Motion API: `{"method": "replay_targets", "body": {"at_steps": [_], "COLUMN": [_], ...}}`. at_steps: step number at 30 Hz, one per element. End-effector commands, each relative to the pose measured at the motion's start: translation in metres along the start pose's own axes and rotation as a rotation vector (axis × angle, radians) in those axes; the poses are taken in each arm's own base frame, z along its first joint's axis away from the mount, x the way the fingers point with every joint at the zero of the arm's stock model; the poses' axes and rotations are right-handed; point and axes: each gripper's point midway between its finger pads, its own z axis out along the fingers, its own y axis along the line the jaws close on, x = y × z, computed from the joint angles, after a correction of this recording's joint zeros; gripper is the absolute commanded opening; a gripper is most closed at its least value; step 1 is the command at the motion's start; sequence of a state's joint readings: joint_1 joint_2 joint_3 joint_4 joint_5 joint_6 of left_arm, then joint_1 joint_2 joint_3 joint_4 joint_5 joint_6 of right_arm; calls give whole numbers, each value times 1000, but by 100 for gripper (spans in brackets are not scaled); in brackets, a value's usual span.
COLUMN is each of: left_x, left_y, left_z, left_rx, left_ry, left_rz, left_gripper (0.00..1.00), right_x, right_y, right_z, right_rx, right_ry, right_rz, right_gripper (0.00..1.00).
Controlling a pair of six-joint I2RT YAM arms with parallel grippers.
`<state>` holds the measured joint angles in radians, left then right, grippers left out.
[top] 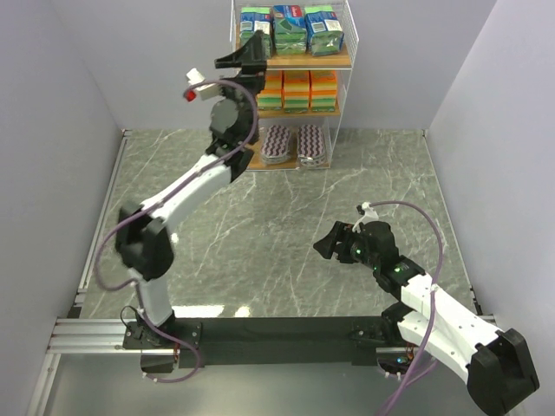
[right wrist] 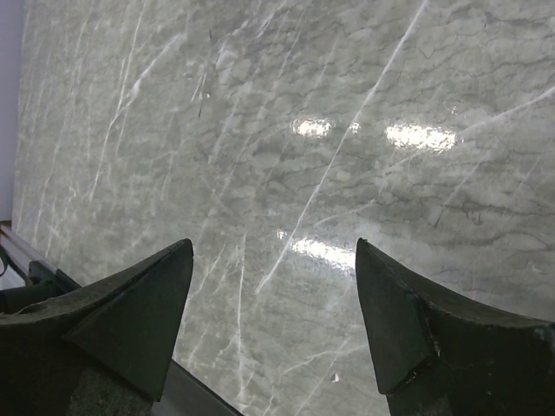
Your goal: Place and organize the cleaning sponges onto the shelf
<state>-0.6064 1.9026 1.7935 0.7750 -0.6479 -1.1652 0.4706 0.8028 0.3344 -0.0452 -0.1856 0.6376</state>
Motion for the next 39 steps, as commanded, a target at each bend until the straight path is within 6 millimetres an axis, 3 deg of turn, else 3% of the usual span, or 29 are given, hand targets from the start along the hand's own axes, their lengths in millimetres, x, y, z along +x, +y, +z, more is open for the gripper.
{"method": "replay_targets", "body": {"at_steps": [1,3,6,7,10,11,12,13,14,15,18,21,26,33,39], "left_x": [-35,-40,-38,-31,-35,-32,-43,-40,-38,-45,-53,-68,-87,-106,-108], "left_y": [-96,-101,-94,-75,-51,-10,-12,-4,23,24,58,86,104,73,77], "left_z": [-35,-65,-104,-115,-153,-175,-187,-204,-227,-238,-274,-297,-320,-318,-313], "left_rx": [173,177,150,91,43,-55,-52,-23,-44,-39,-122,-233,-261,-172,-226], "left_ry": [54,128,281,348,481,550,557,632,707,739,886,937,964,873,871], "left_rz": [-58,-24,62,141,314,392,406,457,521,561,696,753,822,789,819], "left_gripper": [99,99,99,99,99,99,99,99,100,99,99,99,100,100,99], "right_x": [-12,-14,-21,-26,-37,-41,-44,-49,-54,-56,-65,-71,-75,-71,-72], "right_y": [6,7,10,13,15,16,15,13,13,11,11,8,-6,-21,-26], "right_z": [-2,-3,-6,-9,-13,-15,-16,-18,-20,-21,-25,-32,-43,-57,-62], "right_rx": [-18,-18,-17,-23,-23,-24,-18,-5,-3,2,2,11,43,95,92], "right_ry": [-38,-45,-64,-82,-137,-155,-172,-203,-226,-242,-302,-357,-456,-493,-544], "right_rz": [-7,-13,-26,-31,-38,-39,-40,-40,-41,-43,-44,-15,43,73,75], "right_gripper": [82,82,85,86,91,92,94,98,100,100,100,100,100,100,100]}}
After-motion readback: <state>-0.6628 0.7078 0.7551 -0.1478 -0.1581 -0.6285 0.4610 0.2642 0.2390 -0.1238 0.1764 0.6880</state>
